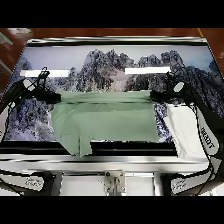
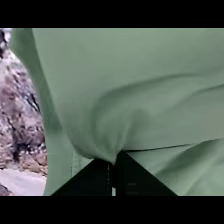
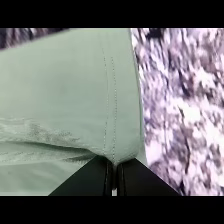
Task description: Fold the shirts.
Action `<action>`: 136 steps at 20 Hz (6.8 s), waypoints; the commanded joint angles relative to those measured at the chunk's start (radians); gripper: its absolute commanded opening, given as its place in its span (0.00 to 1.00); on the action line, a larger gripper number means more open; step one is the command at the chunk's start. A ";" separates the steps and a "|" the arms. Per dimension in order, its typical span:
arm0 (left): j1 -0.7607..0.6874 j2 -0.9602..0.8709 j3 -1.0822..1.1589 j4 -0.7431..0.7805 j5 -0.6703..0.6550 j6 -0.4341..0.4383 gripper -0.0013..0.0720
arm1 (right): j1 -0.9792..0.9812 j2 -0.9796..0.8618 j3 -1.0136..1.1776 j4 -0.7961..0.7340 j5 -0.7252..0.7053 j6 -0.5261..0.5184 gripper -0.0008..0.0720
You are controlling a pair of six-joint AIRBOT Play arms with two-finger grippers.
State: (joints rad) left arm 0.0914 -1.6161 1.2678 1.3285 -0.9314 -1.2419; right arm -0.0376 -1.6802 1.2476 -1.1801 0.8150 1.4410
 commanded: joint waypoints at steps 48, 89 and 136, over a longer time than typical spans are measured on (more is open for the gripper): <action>0.328 0.451 -0.807 -0.525 -0.206 0.161 0.08 | -0.304 0.288 -0.541 0.201 0.470 -0.200 0.93; 0.203 -0.170 0.208 -0.525 -0.221 0.075 0.08 | 0.016 -0.054 0.037 0.176 -0.092 -0.074 0.11; -0.627 -0.288 0.222 -0.878 0.022 -0.002 0.08 | 0.022 0.582 0.039 0.438 0.350 0.124 0.11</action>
State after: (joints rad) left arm -0.4767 -1.8561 1.4902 0.5735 -0.9352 -1.2427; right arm -0.0177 -1.1423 1.2861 -0.7307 1.1603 1.5181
